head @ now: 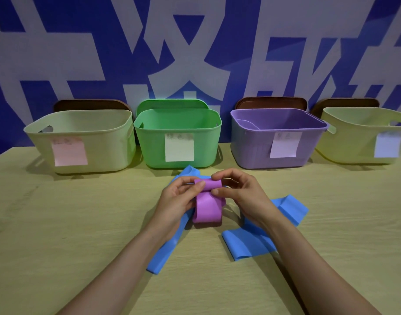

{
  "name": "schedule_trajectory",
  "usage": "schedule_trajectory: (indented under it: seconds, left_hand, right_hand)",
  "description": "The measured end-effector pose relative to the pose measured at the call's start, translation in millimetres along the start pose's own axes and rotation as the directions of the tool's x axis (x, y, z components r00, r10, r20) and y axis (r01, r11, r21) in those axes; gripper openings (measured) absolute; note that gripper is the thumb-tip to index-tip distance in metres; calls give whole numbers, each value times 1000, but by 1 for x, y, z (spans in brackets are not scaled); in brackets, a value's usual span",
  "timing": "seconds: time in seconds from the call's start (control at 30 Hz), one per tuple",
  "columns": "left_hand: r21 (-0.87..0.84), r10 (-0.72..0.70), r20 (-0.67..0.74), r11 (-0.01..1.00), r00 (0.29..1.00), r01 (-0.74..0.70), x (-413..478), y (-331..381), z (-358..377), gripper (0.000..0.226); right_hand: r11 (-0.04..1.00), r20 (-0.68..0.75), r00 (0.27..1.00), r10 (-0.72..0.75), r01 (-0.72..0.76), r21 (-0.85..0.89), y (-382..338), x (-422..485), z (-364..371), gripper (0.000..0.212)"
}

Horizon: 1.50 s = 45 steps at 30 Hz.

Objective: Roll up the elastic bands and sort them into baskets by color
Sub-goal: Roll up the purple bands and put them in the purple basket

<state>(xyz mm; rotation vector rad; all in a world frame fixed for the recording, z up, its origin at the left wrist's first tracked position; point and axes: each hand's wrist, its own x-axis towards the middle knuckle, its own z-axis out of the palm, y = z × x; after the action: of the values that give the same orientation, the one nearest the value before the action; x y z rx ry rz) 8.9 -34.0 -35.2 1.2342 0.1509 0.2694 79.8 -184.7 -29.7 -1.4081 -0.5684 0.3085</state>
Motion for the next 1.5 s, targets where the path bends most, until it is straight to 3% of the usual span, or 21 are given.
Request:
schedule_trajectory:
  seconds: [0.37,0.53,0.67,0.87,1.3,1.5]
  left_hand:
    - [83,73,-7,994,997,-72,2,-1,-6,26]
    - [86,-15,18,996,1000,13,0,-3,-3,30]
    - [43,-38,27,998,999,37,-2,-4,-1,35]
    - [53,1,15,999,1000,-2,1,-1,-6,34]
    - [-14,16,-4,1000,1000,-16,1,0,-4,17]
    - [79,60,-5,995,998,-59,0,-4,-8,26]
  right_hand:
    - [994,-19,997,76,-77,-79,3,0,2,35]
    - [999,-41,998,48,-48,1,1,0,3,32]
    - [998,-32,999,5,-7,-58,0,-1,1,30]
    - [1000,53,998,26,-27,12,-3,-3,-2,29]
    - [997,47,996,74,-75,31,3,0,-1,37]
    - [994,4,994,106,-106,4,5,2,2,20]
